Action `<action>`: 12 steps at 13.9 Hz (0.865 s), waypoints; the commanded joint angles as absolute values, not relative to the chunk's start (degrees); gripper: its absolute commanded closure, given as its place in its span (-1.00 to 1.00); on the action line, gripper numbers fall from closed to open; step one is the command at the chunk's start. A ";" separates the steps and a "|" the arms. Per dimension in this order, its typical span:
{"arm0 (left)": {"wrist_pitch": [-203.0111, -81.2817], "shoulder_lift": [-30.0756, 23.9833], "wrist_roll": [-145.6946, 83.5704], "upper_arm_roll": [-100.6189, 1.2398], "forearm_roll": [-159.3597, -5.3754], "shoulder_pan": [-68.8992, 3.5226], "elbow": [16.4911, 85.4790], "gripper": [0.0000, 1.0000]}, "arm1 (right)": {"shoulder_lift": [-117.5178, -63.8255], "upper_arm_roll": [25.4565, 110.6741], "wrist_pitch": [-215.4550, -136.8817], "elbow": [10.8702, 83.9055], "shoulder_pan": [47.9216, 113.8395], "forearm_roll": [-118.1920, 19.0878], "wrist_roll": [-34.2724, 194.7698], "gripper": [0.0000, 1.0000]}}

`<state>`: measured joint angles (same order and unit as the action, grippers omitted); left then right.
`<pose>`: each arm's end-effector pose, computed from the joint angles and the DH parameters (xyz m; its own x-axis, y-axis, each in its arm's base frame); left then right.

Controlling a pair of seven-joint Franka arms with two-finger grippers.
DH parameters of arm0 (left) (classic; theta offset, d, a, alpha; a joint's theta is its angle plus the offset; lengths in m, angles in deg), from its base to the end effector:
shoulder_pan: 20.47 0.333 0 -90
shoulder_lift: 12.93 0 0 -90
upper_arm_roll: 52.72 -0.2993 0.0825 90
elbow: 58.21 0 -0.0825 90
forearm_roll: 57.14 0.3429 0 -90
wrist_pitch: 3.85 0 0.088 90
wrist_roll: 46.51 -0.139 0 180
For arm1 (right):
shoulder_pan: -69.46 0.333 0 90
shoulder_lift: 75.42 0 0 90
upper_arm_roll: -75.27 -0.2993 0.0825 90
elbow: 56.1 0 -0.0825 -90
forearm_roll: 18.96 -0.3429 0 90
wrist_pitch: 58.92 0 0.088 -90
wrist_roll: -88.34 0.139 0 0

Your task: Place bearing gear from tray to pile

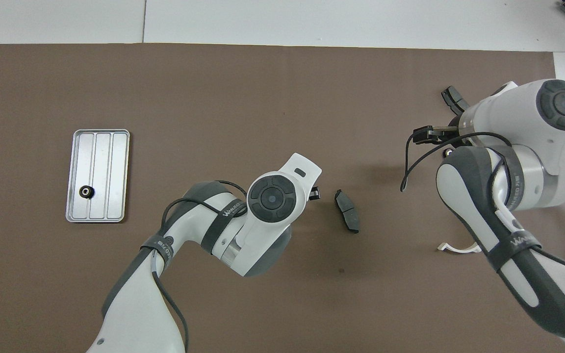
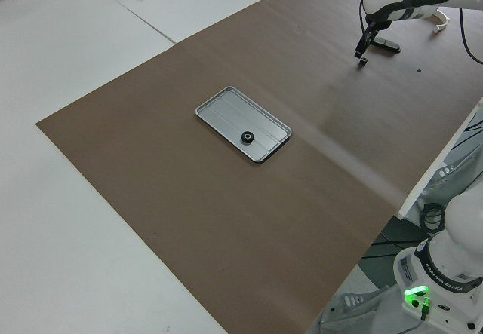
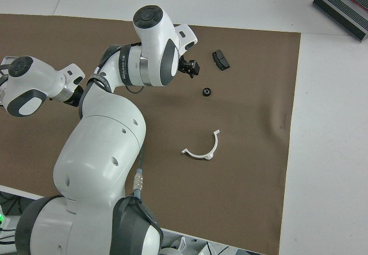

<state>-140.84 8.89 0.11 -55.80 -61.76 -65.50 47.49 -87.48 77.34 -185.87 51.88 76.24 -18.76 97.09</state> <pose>0.4580 -0.4176 0.3145 0.9875 0.1356 0.0809 0.1225 -0.9811 0.1496 0.5834 0.0487 0.3809 0.9904 -0.0673 0.1206 -0.0668 -0.9977 -0.0079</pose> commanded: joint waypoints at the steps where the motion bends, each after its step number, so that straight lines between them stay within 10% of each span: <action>1: -135.10 5.02 -0.36 -55.79 -60.92 -58.04 45.42 -0.77 | -85.53 77.29 -182.95 52.36 78.76 -20.19 99.14 -1.00; 8: -121.36 -0.62 -22.28 -55.79 -61.62 -34.65 45.05 -0.50 | -85.00 77.29 -182.49 52.79 94.47 -20.11 115.99 -1.00; 12: -130.46 -6.15 -42.33 -55.88 -61.54 -23.92 60.31 -0.51 | -87.63 77.29 -185.30 53.06 103.80 -20.11 125.67 -1.00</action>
